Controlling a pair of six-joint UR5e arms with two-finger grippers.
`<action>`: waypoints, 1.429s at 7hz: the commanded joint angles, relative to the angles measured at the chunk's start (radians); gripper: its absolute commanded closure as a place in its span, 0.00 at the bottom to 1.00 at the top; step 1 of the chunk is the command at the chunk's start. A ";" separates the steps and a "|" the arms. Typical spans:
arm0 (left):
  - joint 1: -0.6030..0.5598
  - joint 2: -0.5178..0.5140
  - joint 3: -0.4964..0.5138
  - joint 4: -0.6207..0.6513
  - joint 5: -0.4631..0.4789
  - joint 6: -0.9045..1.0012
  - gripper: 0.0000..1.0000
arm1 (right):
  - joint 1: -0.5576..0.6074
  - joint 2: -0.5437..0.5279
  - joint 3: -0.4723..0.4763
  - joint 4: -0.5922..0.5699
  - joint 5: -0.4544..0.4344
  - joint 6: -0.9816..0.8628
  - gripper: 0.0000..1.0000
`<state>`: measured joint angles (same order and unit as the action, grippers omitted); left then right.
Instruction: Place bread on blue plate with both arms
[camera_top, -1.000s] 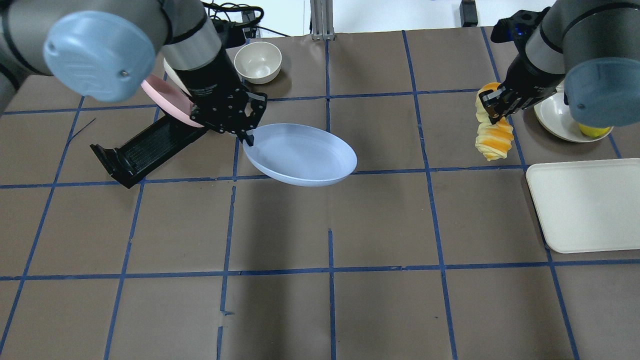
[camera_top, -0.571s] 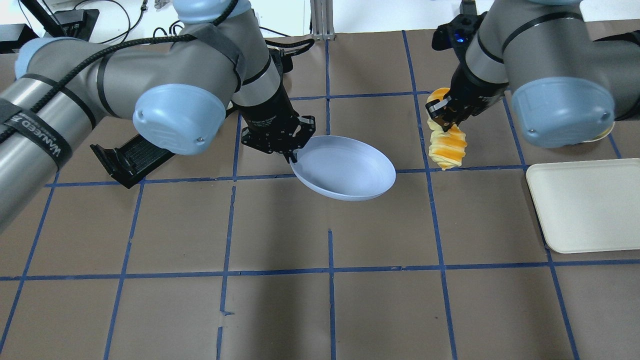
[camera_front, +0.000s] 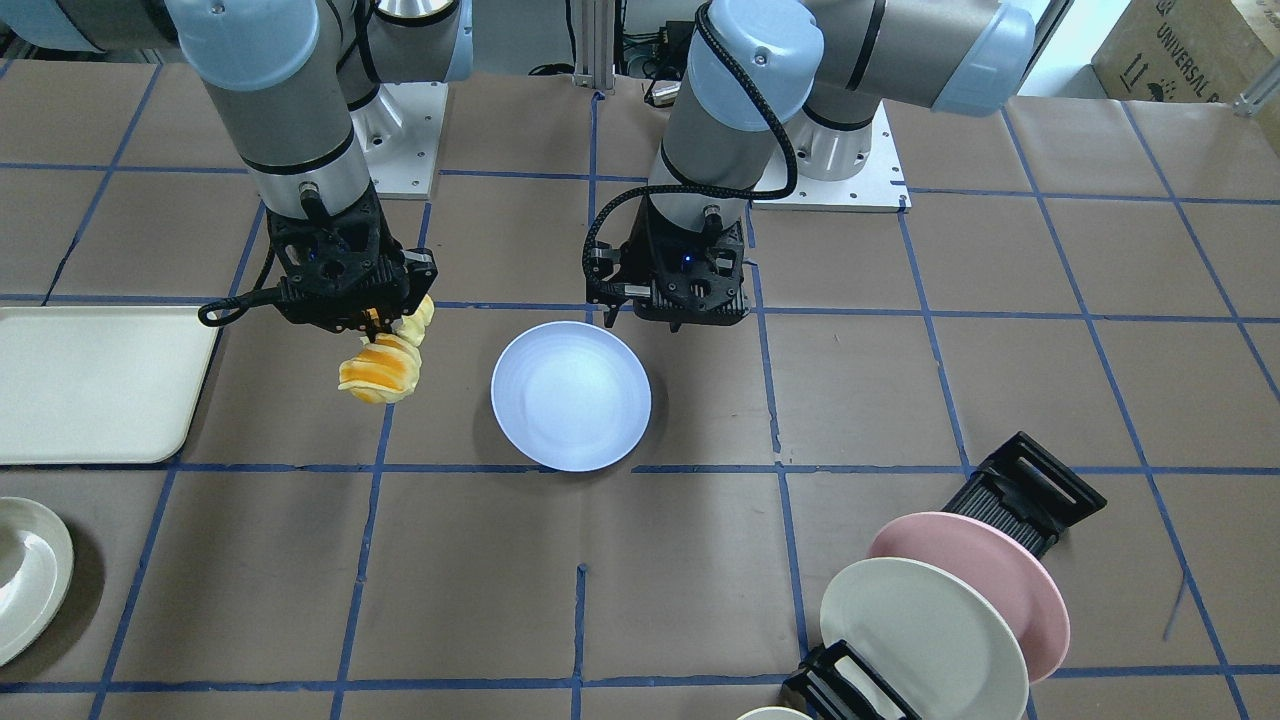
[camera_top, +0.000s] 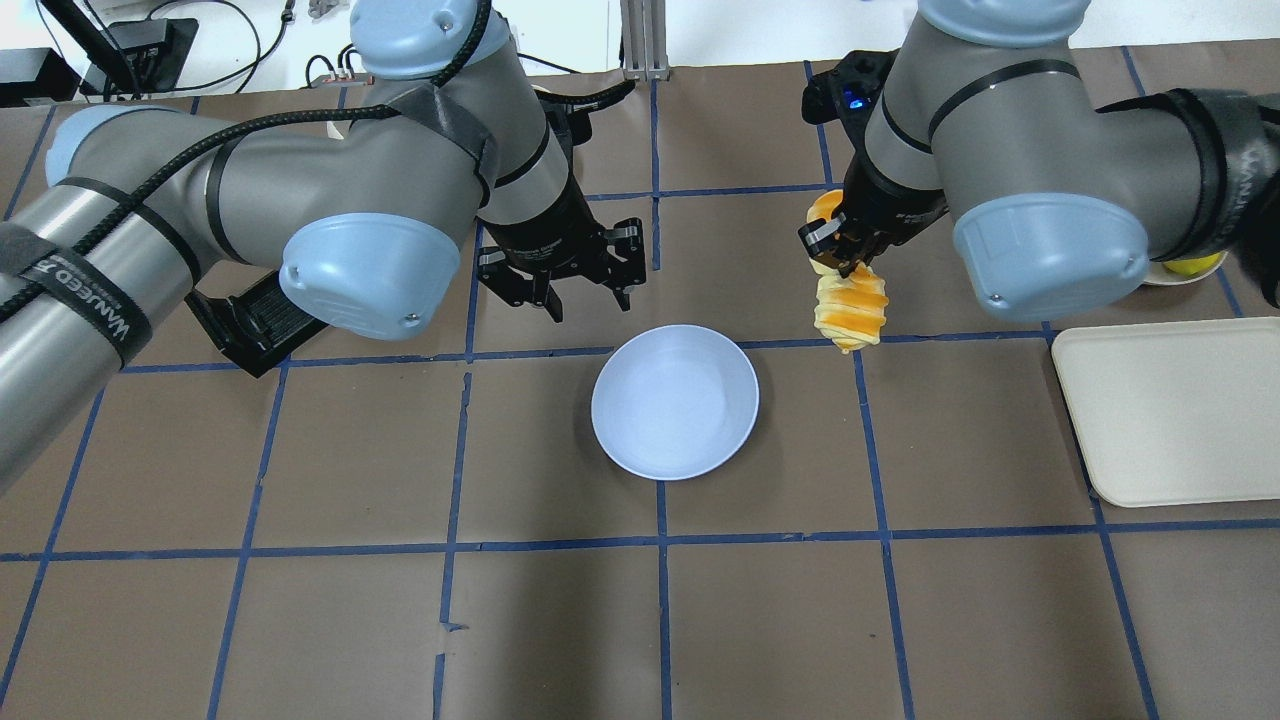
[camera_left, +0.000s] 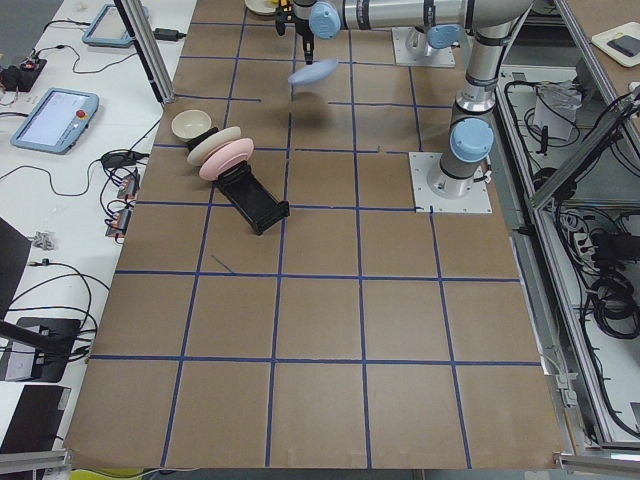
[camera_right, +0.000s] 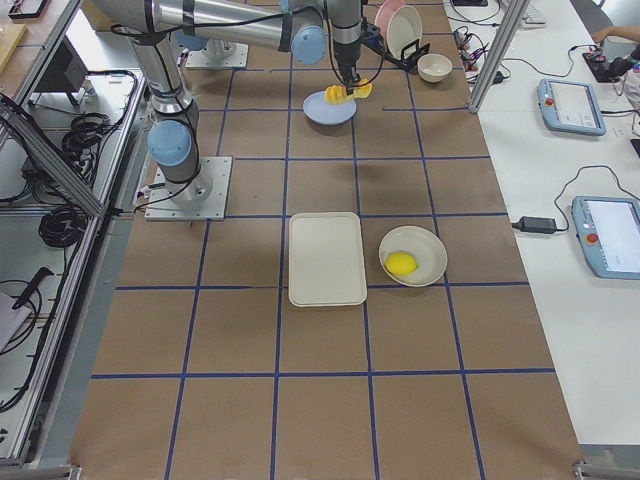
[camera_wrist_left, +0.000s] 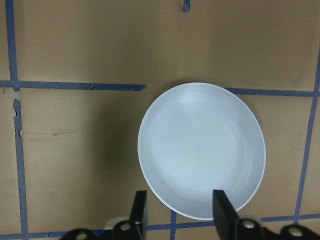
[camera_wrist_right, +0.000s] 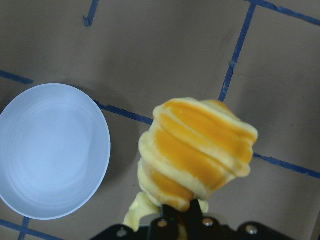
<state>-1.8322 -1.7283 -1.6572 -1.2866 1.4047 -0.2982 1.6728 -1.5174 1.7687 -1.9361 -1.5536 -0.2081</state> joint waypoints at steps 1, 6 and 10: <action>0.110 0.022 0.004 -0.019 0.008 0.246 0.00 | 0.094 0.052 0.006 -0.086 -0.005 0.120 1.00; 0.404 0.033 0.112 -0.119 0.046 0.518 0.00 | 0.286 0.242 0.024 -0.178 -0.033 0.236 1.00; 0.415 0.065 0.217 -0.275 0.048 0.516 0.00 | 0.305 0.307 0.043 -0.167 -0.019 0.219 1.00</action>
<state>-1.4215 -1.6738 -1.4534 -1.5460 1.4525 0.2172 1.9761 -1.2201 1.8072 -2.1067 -1.5737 0.0156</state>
